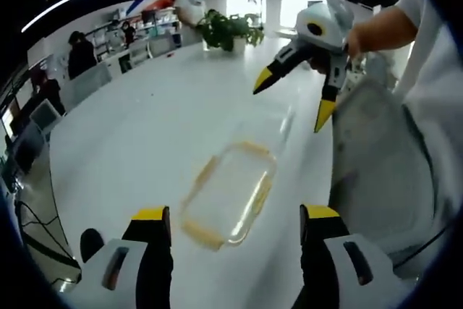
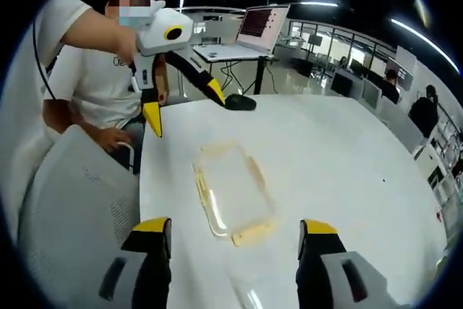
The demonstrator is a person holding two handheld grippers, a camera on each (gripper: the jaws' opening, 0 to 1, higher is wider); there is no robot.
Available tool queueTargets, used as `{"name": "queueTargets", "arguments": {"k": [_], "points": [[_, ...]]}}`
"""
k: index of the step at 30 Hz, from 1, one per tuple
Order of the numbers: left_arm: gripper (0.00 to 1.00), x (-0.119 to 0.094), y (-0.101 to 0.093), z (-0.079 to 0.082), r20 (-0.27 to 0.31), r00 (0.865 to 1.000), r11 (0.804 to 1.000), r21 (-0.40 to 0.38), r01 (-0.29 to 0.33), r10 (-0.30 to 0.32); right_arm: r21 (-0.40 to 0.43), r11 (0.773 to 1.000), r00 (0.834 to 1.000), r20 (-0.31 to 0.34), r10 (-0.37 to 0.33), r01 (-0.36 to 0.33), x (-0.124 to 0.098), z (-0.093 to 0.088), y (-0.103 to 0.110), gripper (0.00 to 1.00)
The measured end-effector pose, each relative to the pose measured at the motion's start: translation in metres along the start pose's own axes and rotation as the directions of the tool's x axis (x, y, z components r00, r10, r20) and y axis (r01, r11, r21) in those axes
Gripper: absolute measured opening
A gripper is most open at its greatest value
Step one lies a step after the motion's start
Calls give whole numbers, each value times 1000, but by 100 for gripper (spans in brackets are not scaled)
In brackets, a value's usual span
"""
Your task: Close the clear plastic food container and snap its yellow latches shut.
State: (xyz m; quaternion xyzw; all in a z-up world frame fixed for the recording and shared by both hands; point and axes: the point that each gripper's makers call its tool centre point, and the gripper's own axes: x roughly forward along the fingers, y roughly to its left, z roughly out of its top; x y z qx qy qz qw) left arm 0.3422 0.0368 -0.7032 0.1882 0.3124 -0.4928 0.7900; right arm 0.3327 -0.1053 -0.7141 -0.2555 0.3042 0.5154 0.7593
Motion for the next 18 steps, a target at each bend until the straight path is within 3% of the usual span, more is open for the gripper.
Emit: {"name": "queueTargets", "arguments": {"k": [8, 18], "points": [[70, 5, 5, -6, -36, 999, 999, 43, 33, -32, -19, 999, 999, -18, 35, -35, 10, -1, -6, 65], [67, 13, 13, -24, -123, 990, 988, 132, 83, -67, -64, 996, 996, -72, 58, -63, 19, -11, -16, 64]]}}
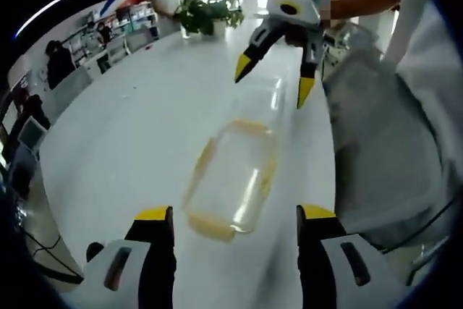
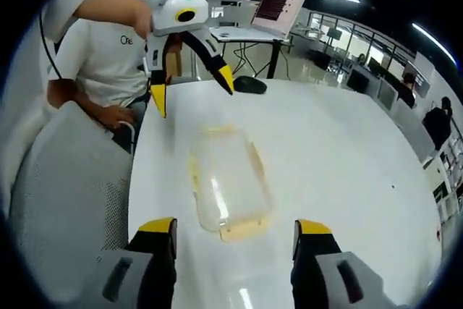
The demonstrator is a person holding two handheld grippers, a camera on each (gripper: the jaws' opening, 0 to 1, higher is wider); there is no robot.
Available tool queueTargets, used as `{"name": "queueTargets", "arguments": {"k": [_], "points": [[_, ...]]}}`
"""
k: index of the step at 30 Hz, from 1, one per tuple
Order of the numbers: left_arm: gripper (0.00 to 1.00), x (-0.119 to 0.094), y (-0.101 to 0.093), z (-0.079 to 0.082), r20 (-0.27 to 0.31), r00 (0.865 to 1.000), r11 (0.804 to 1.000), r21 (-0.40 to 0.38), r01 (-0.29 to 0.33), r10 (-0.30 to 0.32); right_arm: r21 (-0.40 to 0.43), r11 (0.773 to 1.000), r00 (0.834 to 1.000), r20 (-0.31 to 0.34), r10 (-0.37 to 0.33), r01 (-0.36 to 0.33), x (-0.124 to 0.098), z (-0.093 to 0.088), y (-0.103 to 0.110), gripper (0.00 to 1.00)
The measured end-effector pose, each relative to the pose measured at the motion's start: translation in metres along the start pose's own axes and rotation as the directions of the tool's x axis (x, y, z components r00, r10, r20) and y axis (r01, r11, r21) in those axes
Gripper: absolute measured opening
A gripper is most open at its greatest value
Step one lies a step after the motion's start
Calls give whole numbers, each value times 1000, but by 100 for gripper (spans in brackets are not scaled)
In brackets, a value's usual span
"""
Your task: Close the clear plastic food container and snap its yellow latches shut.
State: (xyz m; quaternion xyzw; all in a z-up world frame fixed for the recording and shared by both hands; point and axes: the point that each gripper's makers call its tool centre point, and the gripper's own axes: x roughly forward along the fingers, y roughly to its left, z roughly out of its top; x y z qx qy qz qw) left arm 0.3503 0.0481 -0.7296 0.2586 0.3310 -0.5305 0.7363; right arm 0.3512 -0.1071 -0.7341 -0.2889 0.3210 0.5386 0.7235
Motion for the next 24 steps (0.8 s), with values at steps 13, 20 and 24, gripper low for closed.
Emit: {"name": "queueTargets", "arguments": {"k": [13, 20, 24], "points": [[64, 10, 9, -12, -52, 998, 998, 45, 36, -34, -31, 999, 999, -41, 14, -15, 10, -8, -5, 63], [64, 15, 13, -21, -84, 995, 996, 71, 60, -54, -53, 998, 997, -61, 36, -40, 18, -10, -5, 62], [63, 18, 14, -23, -95, 993, 995, 76, 71, -64, -67, 996, 996, -81, 46, -52, 23, -13, -5, 61]]}}
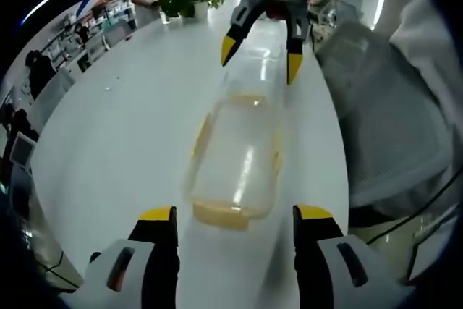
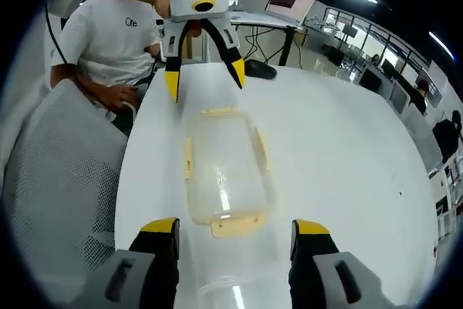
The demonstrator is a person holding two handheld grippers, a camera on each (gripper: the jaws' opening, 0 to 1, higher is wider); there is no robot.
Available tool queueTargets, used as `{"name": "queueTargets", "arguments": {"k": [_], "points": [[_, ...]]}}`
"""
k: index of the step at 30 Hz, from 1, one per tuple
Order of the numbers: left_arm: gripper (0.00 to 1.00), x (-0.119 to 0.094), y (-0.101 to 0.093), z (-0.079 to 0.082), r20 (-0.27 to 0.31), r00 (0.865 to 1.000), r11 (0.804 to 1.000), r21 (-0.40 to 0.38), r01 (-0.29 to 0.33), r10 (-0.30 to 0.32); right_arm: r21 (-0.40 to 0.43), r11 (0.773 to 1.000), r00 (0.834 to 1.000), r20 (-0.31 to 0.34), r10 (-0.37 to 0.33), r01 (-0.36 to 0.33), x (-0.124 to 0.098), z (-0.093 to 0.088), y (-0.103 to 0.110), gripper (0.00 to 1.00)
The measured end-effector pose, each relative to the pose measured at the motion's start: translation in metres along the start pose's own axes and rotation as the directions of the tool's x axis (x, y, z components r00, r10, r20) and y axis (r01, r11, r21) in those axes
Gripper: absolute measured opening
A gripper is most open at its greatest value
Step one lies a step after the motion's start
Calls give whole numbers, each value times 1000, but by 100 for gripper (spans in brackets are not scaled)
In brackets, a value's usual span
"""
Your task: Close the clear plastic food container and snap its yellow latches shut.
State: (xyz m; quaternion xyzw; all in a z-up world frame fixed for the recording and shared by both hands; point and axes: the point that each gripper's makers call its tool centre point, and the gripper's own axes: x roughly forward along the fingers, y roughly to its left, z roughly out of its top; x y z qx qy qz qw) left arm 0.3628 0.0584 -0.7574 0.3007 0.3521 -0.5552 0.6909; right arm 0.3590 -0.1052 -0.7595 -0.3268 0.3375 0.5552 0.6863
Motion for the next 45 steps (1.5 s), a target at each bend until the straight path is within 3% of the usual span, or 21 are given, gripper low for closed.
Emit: {"name": "queueTargets", "arguments": {"k": [12, 16, 34, 45], "points": [[58, 10, 4, -7, -32, 999, 998, 48, 35, -33, -42, 999, 999, -42, 17, -18, 13, -7, -3, 58], [58, 15, 4, -14, -67, 997, 996, 72, 48, -44, -54, 998, 998, -58, 29, -32, 17, -11, -2, 57], [50, 25, 8, -23, -114, 992, 990, 119, 72, -58, -50, 998, 997, -72, 40, -44, 26, -14, -6, 51], [50, 29, 8, -27, -140, 987, 986, 135, 95, -76, -30, 997, 996, -65, 64, -67, 29, -12, -5, 52]]}}
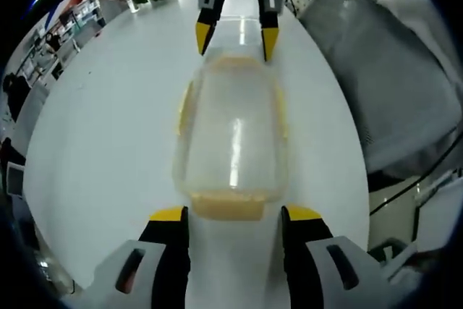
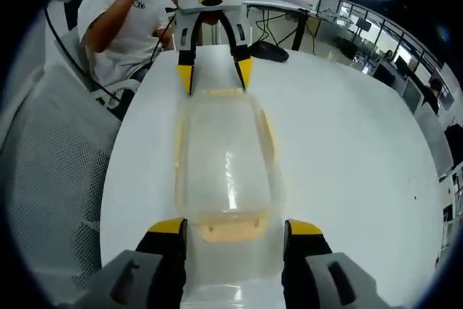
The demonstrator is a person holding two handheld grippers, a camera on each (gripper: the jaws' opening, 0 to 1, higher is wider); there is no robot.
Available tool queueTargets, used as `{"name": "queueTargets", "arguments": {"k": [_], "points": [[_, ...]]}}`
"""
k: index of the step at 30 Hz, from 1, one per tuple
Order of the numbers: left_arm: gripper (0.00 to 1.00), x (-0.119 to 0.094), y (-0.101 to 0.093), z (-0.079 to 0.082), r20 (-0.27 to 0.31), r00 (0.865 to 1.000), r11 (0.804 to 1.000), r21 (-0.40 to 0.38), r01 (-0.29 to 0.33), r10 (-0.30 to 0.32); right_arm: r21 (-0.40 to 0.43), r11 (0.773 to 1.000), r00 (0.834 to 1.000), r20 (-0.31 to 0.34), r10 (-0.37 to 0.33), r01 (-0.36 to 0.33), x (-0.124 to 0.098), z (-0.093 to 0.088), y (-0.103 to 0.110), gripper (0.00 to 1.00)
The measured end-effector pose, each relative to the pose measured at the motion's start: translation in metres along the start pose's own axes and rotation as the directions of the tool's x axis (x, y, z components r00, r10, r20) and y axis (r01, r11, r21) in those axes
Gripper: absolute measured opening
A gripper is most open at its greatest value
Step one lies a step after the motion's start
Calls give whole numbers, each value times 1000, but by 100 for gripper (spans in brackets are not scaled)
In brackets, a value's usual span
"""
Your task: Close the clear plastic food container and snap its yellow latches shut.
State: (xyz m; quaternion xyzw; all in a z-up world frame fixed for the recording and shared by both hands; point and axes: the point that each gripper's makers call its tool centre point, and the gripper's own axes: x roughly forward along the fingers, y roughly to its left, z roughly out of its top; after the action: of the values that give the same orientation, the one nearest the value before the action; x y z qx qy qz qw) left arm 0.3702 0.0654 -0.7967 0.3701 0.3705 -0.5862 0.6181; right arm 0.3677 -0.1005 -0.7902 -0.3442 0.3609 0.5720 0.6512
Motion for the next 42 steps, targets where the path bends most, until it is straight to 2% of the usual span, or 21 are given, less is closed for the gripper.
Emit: {"name": "queueTargets", "arguments": {"k": [7, 12, 19, 25, 28, 42], "points": [[48, 0, 1, -2, 0, 1000, 1000, 6, 6, -6, -25, 1000, 1000, -20, 5, -6, 3, -4, 0, 49], [47, 3, 1, -4, -17, 1000, 1000, 19, 10, -10, -39, 998, 999, -29, 37, -38, 5, -4, 4, 40], [47, 6, 0, -3, -21, 999, 999, 28, 26, -25, -71, 996, 998, -56, 42, -46, 11, -7, 6, 46], [45, 6, 0, -2, -18, 999, 999, 28, 33, -33, -94, 993, 994, -88, 63, -71, 13, -9, 8, 43], [44, 6, 0, 0, -15, 999, 999, 33, 37, -36, -80, 993, 993, -82, 79, -86, 14, -7, 10, 40], [41, 7, 1, 0, -18, 999, 999, 35, 36, -35, -79, 994, 993, -95, 69, -76, 16, -7, 9, 39]]}}
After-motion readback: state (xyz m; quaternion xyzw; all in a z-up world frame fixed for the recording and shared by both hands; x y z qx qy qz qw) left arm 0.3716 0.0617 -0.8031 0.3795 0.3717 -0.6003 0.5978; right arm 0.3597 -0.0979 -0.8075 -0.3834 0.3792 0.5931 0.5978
